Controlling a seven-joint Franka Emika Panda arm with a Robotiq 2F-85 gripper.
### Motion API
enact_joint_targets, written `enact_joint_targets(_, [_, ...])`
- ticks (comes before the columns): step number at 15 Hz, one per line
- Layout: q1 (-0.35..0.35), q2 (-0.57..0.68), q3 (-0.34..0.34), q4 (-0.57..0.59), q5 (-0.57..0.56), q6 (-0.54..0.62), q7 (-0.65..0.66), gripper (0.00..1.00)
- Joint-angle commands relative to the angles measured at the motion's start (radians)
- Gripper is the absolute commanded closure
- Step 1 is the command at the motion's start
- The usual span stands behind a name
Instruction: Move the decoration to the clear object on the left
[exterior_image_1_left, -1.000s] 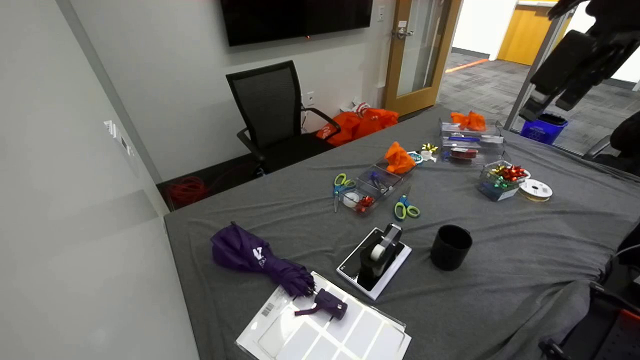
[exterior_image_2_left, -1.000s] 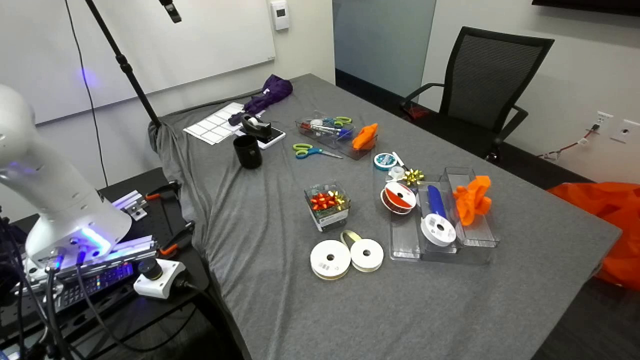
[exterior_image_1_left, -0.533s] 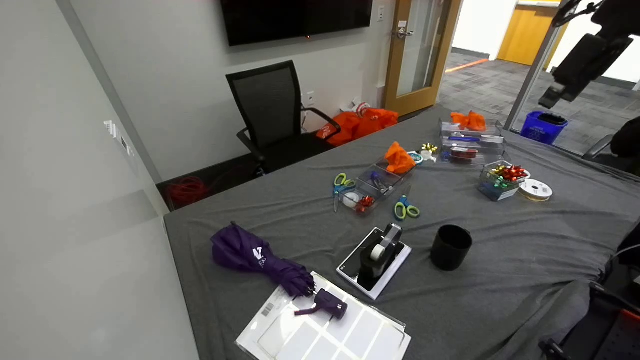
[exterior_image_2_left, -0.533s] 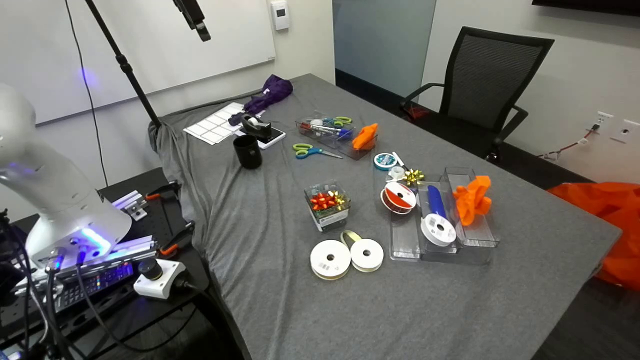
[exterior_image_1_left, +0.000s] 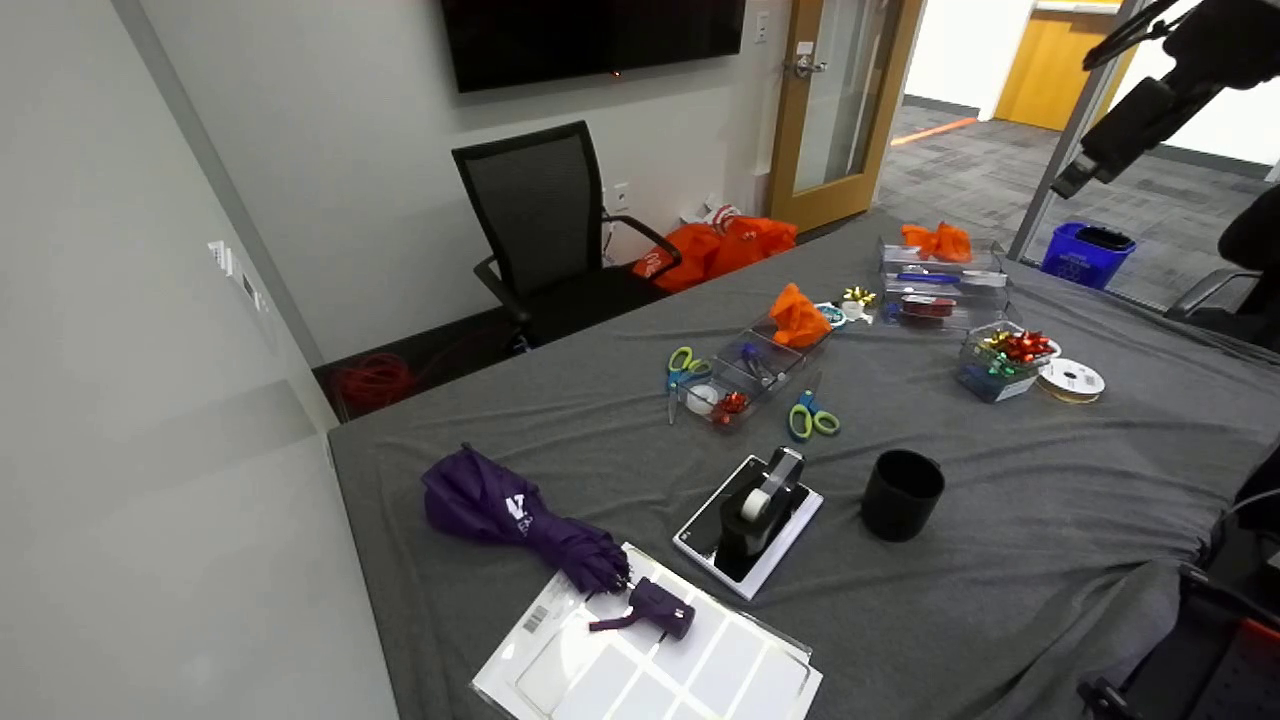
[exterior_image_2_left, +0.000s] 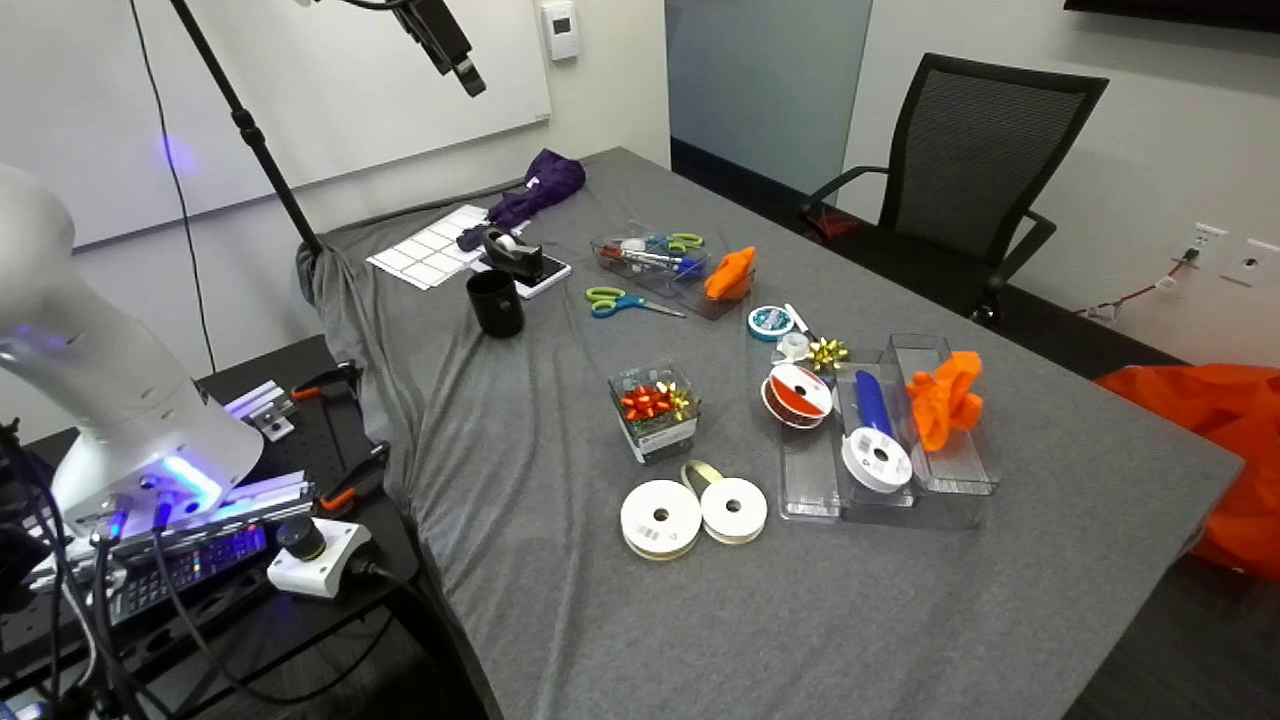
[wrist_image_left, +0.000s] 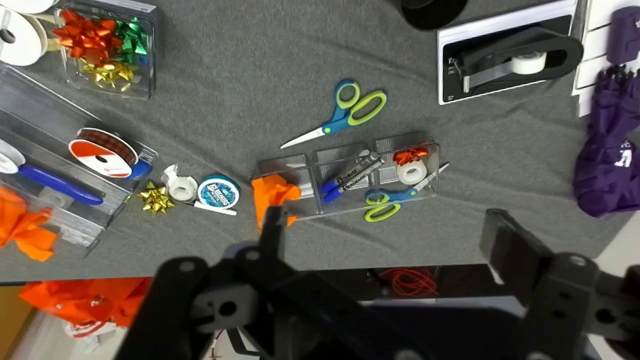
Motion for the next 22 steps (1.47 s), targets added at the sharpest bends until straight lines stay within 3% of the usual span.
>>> enact_joint_targets(1, [-0.009,0.001,0.008,0.002,0.006,-0.002,-0.005,0.00])
enact_joint_targets(3, [-0.009,0.001,0.008,0.002,0.006,-0.001,-0.005,0.00])
enact_joint_targets(8, [-0.098,0.107,0.028,0.015,-0.122,0.001,0.108,0.00])
enact_joint_targets(12, [-0.170,0.270,0.010,0.059,-0.225,-0.024,0.180,0.00])
enact_joint_targets(14, [-0.169,0.349,-0.021,0.076,-0.190,-0.018,0.152,0.00])
enact_joint_targets(19, [-0.187,0.504,-0.083,0.087,-0.163,0.088,0.113,0.00])
enact_joint_targets(22, [-0.203,0.556,-0.106,0.071,-0.160,0.232,0.118,0.00])
